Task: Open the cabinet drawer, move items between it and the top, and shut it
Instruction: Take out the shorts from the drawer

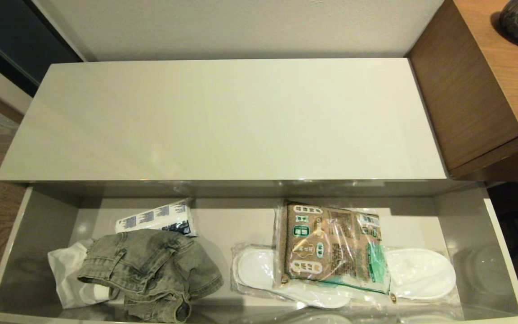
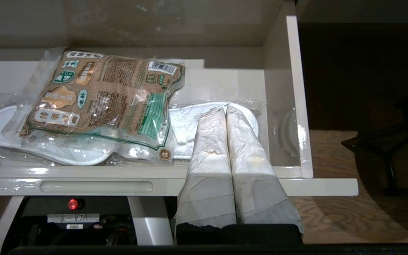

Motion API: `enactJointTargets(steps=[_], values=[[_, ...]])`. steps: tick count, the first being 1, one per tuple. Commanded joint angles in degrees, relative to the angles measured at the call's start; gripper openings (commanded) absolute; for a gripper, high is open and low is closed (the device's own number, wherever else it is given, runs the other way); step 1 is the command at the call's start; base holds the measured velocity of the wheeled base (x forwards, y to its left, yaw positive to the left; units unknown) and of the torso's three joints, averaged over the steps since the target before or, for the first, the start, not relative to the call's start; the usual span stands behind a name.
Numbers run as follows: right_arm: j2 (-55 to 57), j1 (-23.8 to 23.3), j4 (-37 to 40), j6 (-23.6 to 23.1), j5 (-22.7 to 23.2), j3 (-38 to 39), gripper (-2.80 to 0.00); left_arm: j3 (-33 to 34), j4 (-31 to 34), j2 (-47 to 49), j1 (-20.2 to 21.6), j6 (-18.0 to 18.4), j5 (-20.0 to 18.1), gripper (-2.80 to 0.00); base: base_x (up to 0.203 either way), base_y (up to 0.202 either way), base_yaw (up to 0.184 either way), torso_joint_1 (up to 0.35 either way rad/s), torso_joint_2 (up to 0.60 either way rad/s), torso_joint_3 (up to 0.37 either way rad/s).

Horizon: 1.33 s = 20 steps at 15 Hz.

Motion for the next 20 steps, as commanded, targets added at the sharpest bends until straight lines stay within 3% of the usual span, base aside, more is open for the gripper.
enactJointTargets(steps=[1,2,4,6,9,10,15,18,20], values=[[0.1,0.0,0.0,0.0,0.0,0.0,-2.80,-8.1,8.6,18.9,-2.6,-0.4,-9.7,-2.80,0.000,0.000,0.000,0.000,0.00,0.000],[0.1,0.0,0.0,0.0,0.0,0.0,-2.80,-8.9,11.1,21.4,-6.3,-0.6,-13.3,-2.80,0.000,0.000,0.000,0.000,0.00,0.000],[0.1,0.0,0.0,0.0,0.0,0.0,-2.80,-7.8,12.9,24.3,-13.5,-1.2,-16.3,-2.80,0.000,0.000,0.000,0.000,0.00,0.000],[0.1,0.0,0.0,0.0,0.0,0.1,-2.80,-5.4,13.0,26.4,-18.7,-2.2,-17.0,-2.80,0.000,0.000,0.000,0.000,0.00,0.000],[0.1,0.0,0.0,0.0,0.0,0.0,-2.80,-4.4,13.0,28.6,-22.2,-2.7,-17.1,-2.80,0.000,0.000,0.000,0.000,0.00,0.000],[0.1,0.0,0.0,0.0,0.0,0.0,-2.80,-4.3,13.0,29.3,-22.9,-2.8,-17.0,0.00,0.000,0.000,0.000,0.000,0.00,0.000],[0.1,0.0,0.0,0.0,0.0,0.0,-2.80,-4.2,12.9,30.0,-23.6,-5.5,-15.0,0.00,0.000,0.000,0.000,0.000,0.00,0.000],[0.1,0.0,0.0,0.0,0.0,0.1,-2.80,-3.5,12.6,30.1,-23.5,-10.2,-13.5,0.00,0.000,0.000,0.000,0.000,0.00,0.000],[0.1,0.0,0.0,0.0,0.0,0.1,-2.80,-3.1,11.1,29.9,-23.5,-14.0,-9.0,0.00,0.000,0.000,0.000,0.000,0.00,0.000]])
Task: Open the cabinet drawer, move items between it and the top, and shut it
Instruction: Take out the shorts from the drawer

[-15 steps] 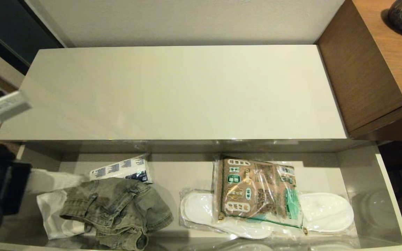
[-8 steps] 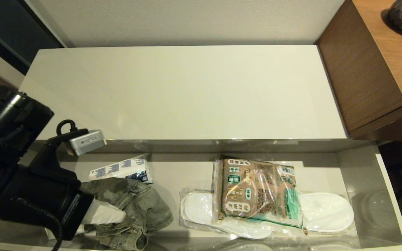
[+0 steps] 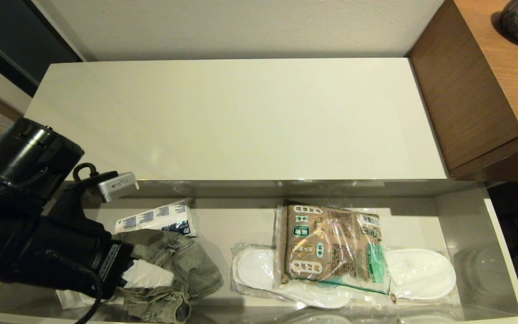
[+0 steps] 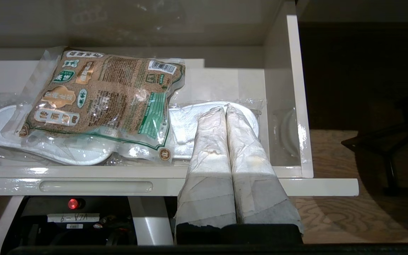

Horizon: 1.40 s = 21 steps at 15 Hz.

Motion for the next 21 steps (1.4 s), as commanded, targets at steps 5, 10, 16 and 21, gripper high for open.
enactJointTargets(steps=[5,10,16,21], values=[[0.1,0.0,0.0,0.0,0.0,0.0,-2.80,3.9,-0.9,-0.1,-0.1,-7.6,8.4,0.00,0.000,0.000,0.000,0.000,0.00,0.000],[0.1,0.0,0.0,0.0,0.0,0.0,-2.80,7.2,-3.2,2.8,-4.1,-7.1,7.9,0.00,0.000,0.000,0.000,0.000,0.00,0.000],[0.1,0.0,0.0,0.0,0.0,0.0,-2.80,13.9,-9.6,6.1,-5.0,-9.9,12.5,0.00,0.000,0.000,0.000,0.000,0.00,0.000],[0.1,0.0,0.0,0.0,0.0,0.0,-2.80,24.2,-26.5,7.7,-2.5,-14.4,25.0,0.00,0.000,0.000,0.000,0.000,0.00,0.000]])
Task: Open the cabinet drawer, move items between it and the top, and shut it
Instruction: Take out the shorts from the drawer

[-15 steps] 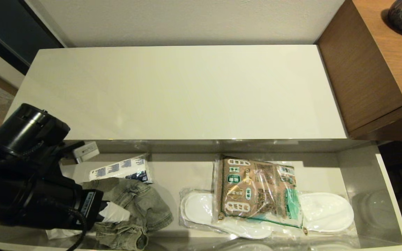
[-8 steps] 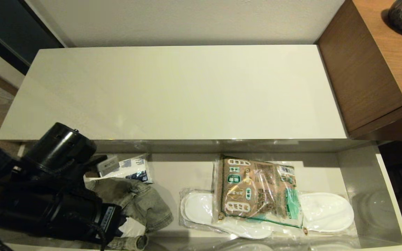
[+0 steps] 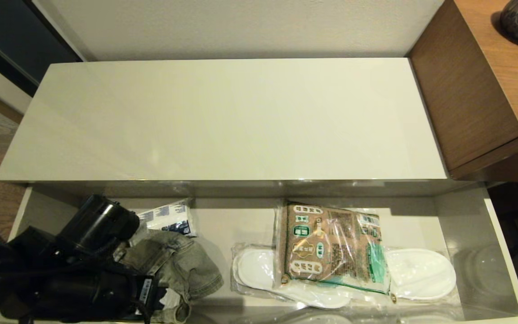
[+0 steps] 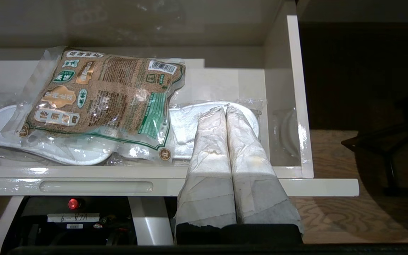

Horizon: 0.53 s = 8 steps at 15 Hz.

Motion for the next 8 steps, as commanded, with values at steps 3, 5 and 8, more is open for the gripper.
enactJointTargets(steps=[3,5,8], values=[[0.1,0.0,0.0,0.0,0.0,0.0,-2.80,6.2,-16.2,3.3,4.1,-5.4,7.5,0.00,0.000,0.000,0.000,0.000,0.00,0.000],[0.1,0.0,0.0,0.0,0.0,0.0,-2.80,6.1,-20.2,4.4,8.0,-4.2,7.9,0.00,0.000,0.000,0.000,0.000,0.00,0.000],[0.1,0.0,0.0,0.0,0.0,0.0,-2.80,3.9,-22.1,7.0,12.8,-2.3,8.0,0.00,0.000,0.000,0.000,0.000,0.00,0.000]])
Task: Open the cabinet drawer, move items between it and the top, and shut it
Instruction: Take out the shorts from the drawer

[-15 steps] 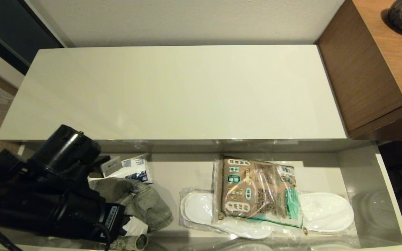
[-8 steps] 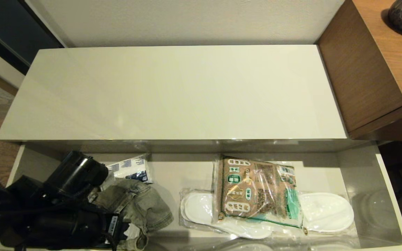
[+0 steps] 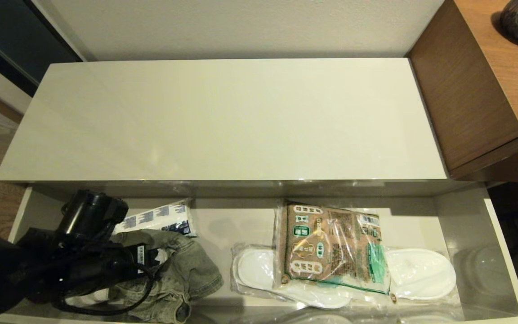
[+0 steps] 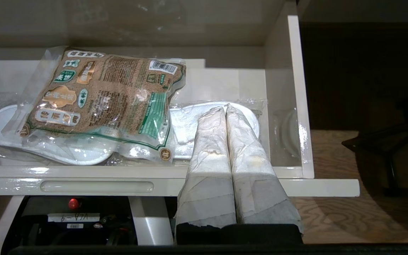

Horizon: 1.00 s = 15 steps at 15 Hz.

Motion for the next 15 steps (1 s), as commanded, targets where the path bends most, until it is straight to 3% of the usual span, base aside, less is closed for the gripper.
enactJointTargets(steps=[1,3,6,9,13,15], values=[[0.1,0.0,0.0,0.0,0.0,0.0,-2.80,-3.0,-1.5,3.6,5.5,0.8,-0.2,0.00,0.000,0.000,0.000,0.000,0.00,0.000],[0.1,0.0,0.0,0.0,0.0,0.0,-2.80,-5.1,-2.6,7.3,9.4,3.5,0.0,0.00,0.000,0.000,0.000,0.000,0.00,0.000],[0.1,0.0,0.0,0.0,0.0,0.0,-2.80,-5.0,-3.0,9.2,11.5,3.7,0.7,0.00,0.000,0.000,0.000,0.000,0.00,0.000],[0.1,0.0,0.0,0.0,0.0,0.0,-2.80,-4.1,-9.4,13.8,15.3,3.9,0.2,0.00,0.000,0.000,0.000,0.000,0.00,0.000],[0.1,0.0,0.0,0.0,0.0,0.0,-2.80,-3.7,-11.0,18.1,16.8,3.9,-0.4,0.00,0.000,0.000,0.000,0.000,0.00,0.000],[0.1,0.0,0.0,0.0,0.0,0.0,-2.80,-2.1,-15.4,20.3,17.1,3.7,-1.0,0.00,0.000,0.000,0.000,0.000,0.00,0.000]])
